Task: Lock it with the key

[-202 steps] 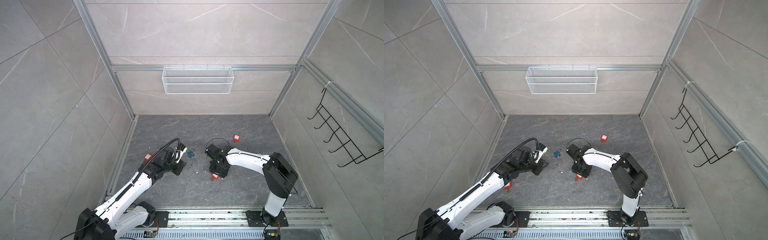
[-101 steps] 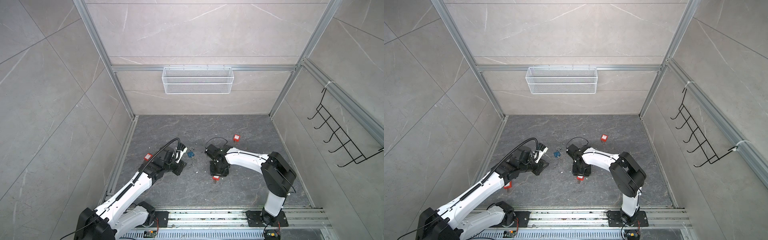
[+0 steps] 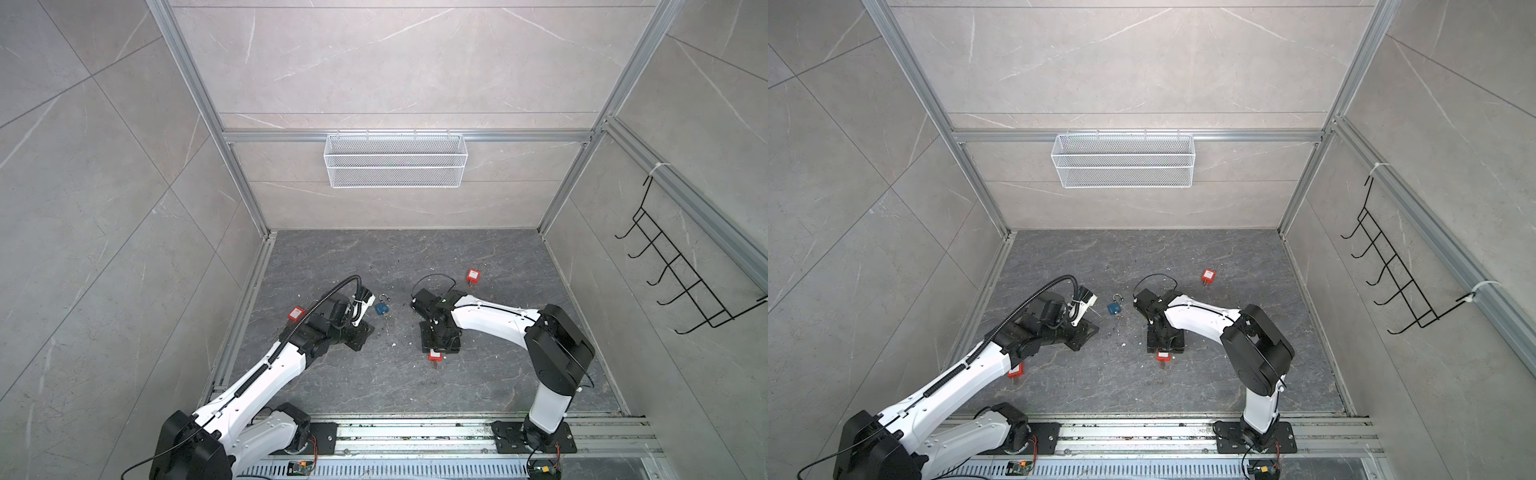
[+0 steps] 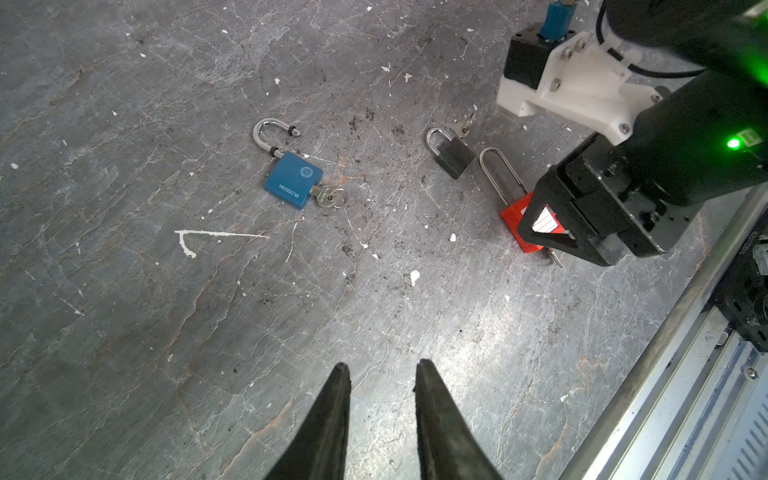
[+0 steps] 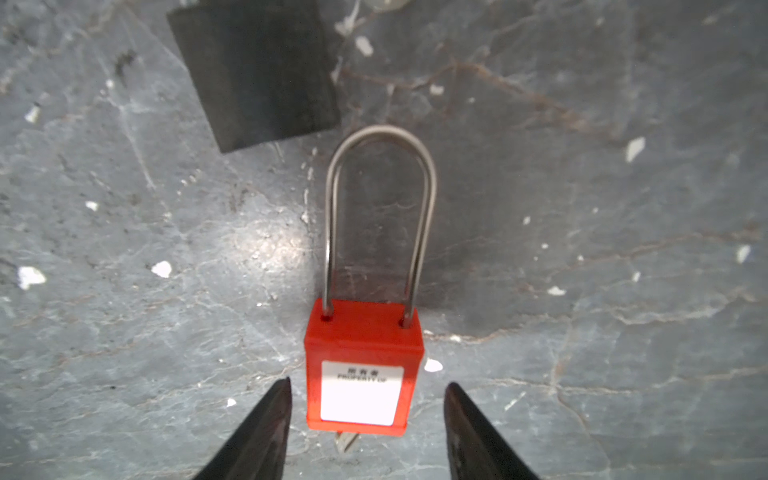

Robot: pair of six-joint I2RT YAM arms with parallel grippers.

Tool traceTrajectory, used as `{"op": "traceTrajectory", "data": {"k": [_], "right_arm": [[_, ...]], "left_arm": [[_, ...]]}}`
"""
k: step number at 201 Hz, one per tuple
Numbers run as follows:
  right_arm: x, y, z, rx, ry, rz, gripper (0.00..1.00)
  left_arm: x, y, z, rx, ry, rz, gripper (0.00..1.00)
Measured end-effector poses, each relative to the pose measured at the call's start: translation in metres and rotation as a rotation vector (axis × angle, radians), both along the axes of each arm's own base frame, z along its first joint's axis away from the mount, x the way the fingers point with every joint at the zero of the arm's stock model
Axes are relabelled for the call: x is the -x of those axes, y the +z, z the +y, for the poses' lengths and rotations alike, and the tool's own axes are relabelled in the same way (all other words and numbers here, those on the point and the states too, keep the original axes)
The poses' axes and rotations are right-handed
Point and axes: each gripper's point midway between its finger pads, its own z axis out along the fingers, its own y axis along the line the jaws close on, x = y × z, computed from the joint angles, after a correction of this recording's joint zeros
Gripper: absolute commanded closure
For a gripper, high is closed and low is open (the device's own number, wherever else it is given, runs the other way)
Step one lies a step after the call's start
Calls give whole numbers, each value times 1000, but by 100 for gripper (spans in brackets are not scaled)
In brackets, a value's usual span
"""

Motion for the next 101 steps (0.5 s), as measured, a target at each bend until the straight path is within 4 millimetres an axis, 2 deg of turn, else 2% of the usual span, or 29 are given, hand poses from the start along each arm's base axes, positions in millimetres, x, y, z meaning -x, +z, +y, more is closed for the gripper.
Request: {"op": "traceTrajectory", "data": {"k": [52,101], "right_arm": [[-1,1,0,-1,-78,-1,47],[2,-11,1,15,-88,33,49]], "left_arm": [[-1,1,-1,6,-1,-8,70],[-1,1,-1,6,-2,-9,70]]}}
